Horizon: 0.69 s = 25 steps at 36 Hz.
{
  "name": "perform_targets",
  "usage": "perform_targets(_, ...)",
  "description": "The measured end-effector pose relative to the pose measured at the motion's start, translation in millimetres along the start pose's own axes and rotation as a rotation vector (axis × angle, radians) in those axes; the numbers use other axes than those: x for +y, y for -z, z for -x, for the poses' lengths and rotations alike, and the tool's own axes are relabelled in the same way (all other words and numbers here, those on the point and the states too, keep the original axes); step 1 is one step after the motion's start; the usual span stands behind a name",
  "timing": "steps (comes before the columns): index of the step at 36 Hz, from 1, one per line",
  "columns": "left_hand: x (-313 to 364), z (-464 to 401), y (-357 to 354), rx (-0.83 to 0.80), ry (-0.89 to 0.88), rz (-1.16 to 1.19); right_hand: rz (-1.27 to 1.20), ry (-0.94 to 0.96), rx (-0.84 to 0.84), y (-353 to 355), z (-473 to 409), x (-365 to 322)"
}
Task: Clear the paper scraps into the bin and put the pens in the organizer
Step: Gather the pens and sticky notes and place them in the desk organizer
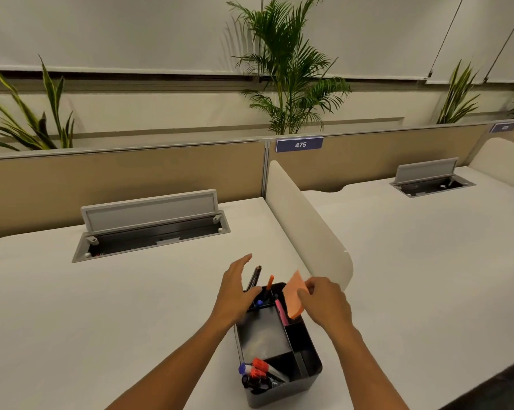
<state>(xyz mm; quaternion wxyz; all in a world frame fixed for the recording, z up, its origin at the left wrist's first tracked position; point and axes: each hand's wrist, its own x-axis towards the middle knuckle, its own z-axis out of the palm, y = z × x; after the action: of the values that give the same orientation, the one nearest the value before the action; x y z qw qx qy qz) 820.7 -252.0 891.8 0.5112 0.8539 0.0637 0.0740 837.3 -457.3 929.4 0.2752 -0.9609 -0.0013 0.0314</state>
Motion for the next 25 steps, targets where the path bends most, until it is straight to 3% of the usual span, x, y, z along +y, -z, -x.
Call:
perform_targets(7, 9.8, -17.9, -9.7, -0.053, -0.067, -0.023, 0.138, 0.033, -0.025, -20.2, 9.4, -6.6)
perform_targets(15, 3.2, -17.3, 3.2, 0.105, -0.087, -0.065, 0.056, 0.037, -0.061, -28.5, 6.8, -6.6)
perform_targets(25, -15.7, 1.8, 25.6, 0.221, -0.039, -0.008, -0.143, 0.123, 0.022, -34.9, 6.5, -15.0)
